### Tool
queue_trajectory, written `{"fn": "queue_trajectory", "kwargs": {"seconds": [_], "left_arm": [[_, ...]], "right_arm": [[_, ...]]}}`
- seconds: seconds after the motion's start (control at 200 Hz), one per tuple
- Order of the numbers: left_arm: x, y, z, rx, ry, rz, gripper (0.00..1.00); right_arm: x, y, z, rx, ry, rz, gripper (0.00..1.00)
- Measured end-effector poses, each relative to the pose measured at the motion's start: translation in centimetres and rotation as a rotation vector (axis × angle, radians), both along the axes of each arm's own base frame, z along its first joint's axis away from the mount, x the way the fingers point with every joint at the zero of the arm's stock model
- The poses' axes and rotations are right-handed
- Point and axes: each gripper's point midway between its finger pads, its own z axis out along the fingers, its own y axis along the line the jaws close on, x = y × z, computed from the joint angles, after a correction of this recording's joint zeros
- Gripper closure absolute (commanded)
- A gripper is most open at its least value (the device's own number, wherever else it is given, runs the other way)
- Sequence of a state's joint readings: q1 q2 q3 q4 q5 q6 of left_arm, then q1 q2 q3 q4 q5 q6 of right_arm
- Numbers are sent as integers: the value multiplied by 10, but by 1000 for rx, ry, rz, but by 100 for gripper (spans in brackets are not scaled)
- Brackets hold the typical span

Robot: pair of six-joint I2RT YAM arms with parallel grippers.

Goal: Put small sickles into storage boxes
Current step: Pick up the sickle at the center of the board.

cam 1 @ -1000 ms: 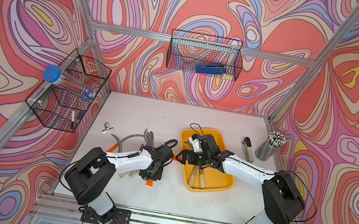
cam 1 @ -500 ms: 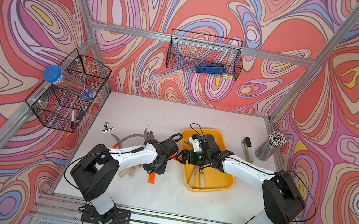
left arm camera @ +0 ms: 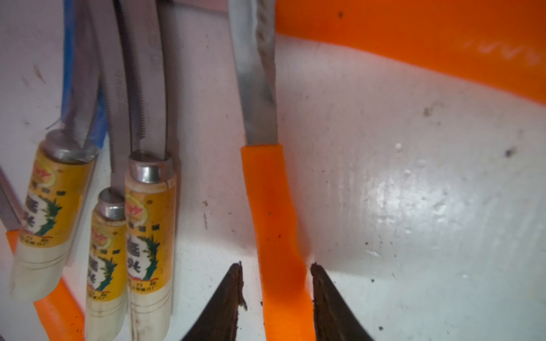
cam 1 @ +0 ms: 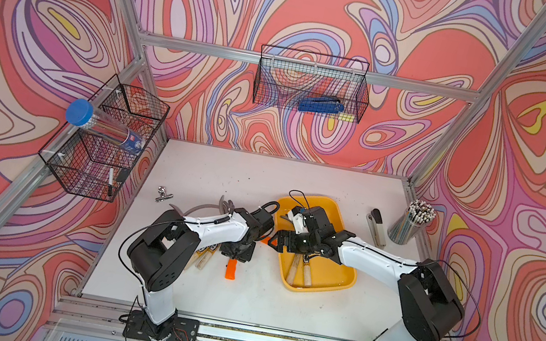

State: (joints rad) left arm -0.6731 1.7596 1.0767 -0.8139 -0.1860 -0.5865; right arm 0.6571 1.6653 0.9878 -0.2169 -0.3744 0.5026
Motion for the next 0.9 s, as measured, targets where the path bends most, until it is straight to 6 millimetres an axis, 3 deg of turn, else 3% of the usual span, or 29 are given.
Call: {"fn": "queue_trajectory", "kwargs": {"seconds": [0.115,0.391,0.901], "left_arm": [[-2,-1,-7,-5,13,1,62],[1,0,-8,-16,8,18,83],[2,0,2,-26,-10,19,83]], "right_arm": [[0,0,0,-2,-2,1,2],[0,-1,0,-4,-4,0,2],[0,-1,0,-4,-5,0,2]]}}
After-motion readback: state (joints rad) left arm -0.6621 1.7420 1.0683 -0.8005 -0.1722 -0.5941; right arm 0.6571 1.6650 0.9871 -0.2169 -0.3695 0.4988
